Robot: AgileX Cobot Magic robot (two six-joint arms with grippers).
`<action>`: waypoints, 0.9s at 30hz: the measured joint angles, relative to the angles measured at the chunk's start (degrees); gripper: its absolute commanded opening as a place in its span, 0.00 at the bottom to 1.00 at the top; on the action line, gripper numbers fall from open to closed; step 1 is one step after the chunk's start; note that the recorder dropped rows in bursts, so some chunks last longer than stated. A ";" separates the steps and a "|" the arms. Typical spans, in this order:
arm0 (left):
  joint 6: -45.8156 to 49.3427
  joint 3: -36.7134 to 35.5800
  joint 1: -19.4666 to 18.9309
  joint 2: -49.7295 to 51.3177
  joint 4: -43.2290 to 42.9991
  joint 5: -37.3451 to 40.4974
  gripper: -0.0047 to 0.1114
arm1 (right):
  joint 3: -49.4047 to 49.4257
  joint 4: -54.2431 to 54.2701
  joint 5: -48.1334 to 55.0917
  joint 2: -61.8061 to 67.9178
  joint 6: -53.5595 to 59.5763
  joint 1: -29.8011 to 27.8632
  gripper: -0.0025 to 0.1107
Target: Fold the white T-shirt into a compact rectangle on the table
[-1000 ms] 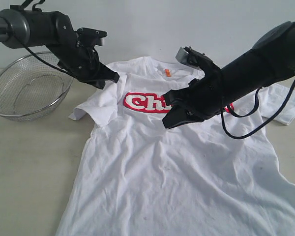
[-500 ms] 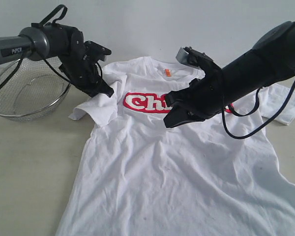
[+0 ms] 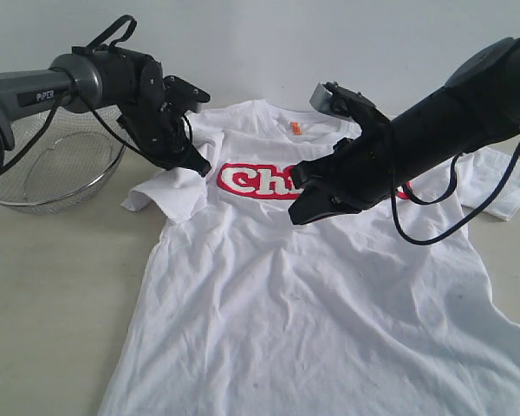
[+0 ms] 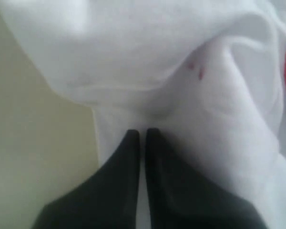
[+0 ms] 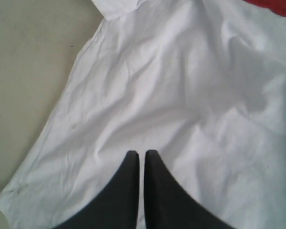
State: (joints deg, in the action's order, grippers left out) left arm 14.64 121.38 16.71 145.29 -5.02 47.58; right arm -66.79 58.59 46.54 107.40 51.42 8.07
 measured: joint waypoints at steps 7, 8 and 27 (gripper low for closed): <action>-3.07 0.31 0.47 0.69 -6.58 -2.61 0.08 | 0.00 0.00 0.10 0.00 0.38 0.00 0.02; -3.34 0.31 0.47 0.78 -7.26 -2.92 0.08 | 0.00 0.12 0.10 0.00 0.49 0.00 0.02; -7.05 11.28 -2.50 3.24 -5.97 0.43 0.08 | 0.00 0.35 -0.04 0.00 0.95 0.00 0.02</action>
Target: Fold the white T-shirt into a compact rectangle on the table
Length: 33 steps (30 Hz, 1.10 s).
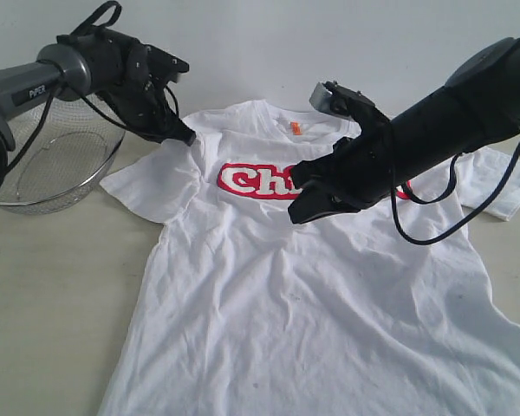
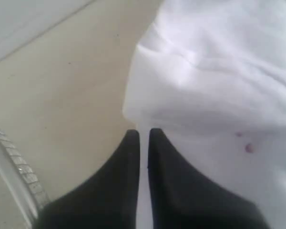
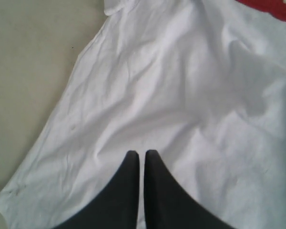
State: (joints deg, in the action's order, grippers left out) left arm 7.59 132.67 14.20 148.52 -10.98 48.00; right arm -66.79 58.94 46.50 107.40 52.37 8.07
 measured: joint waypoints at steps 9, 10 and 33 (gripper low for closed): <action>4.50 3.85 0.71 -1.78 15.56 11.27 0.08 | 0.00 -0.55 0.00 0.00 -1.62 -0.25 0.02; 5.17 3.85 0.96 -2.49 17.93 12.71 0.08 | 0.00 -1.13 0.14 0.00 -2.38 -0.78 0.02; 13.10 -34.33 2.21 -29.76 38.59 16.89 0.08 | 22.26 -13.11 4.60 -18.02 -13.80 -9.16 0.02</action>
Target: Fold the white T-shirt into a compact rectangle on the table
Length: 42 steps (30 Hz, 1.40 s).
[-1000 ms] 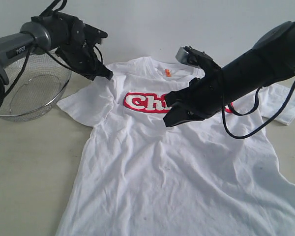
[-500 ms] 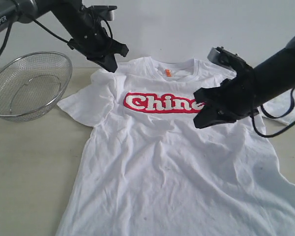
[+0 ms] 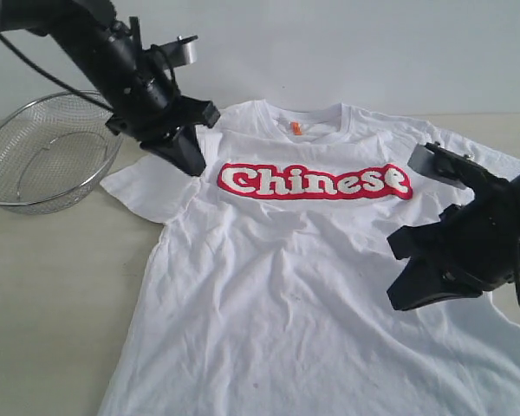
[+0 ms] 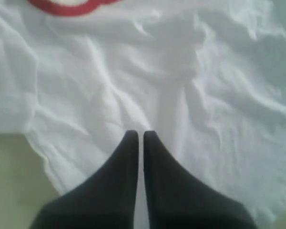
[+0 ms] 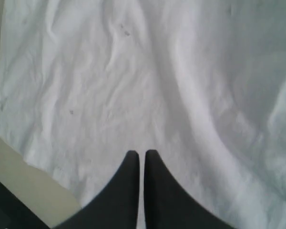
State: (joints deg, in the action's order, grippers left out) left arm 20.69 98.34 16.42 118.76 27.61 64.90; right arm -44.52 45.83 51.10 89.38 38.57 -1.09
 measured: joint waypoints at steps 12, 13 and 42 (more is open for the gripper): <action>4.61 -56.11 16.25 -25.21 8.55 -27.14 0.08 | 4.66 -1.26 -10.42 -2.24 -1.58 17.79 0.02; 4.21 -57.29 17.42 -25.21 8.67 -28.25 0.08 | 6.77 -1.61 -12.72 -2.24 -1.74 17.93 0.02; 1.49 -64.18 19.28 -19.26 11.89 -36.91 0.08 | 13.56 -5.68 -20.04 -2.34 -5.83 18.20 0.02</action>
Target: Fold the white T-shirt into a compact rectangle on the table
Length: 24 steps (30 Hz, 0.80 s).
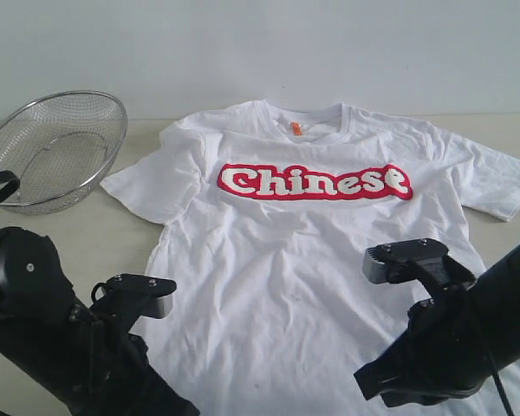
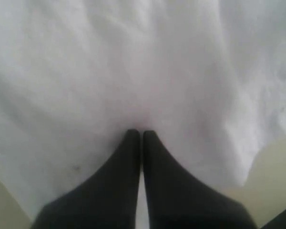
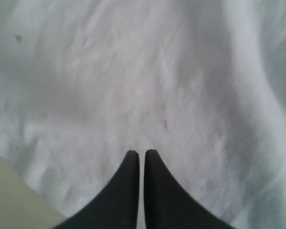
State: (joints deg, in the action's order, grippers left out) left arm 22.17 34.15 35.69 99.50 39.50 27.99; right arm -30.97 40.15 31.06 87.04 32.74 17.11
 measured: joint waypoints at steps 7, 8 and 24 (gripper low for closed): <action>-0.10 -4.07 0.00 -4.36 0.79 -0.51 0.08 | 0.04 -1.03 -2.03 0.00 -1.15 0.00 0.02; -0.10 -4.50 0.00 -5.09 0.38 -0.22 0.08 | 0.04 -1.03 -2.03 0.00 -1.28 0.00 0.02; 0.00 -5.41 0.10 -10.97 -1.16 -1.25 0.08 | -9.90 -2.05 -0.92 0.32 -4.26 -0.39 0.02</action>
State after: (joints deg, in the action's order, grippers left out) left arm 22.17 28.75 35.79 88.53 38.34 26.74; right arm -40.87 38.10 30.15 87.35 28.47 16.72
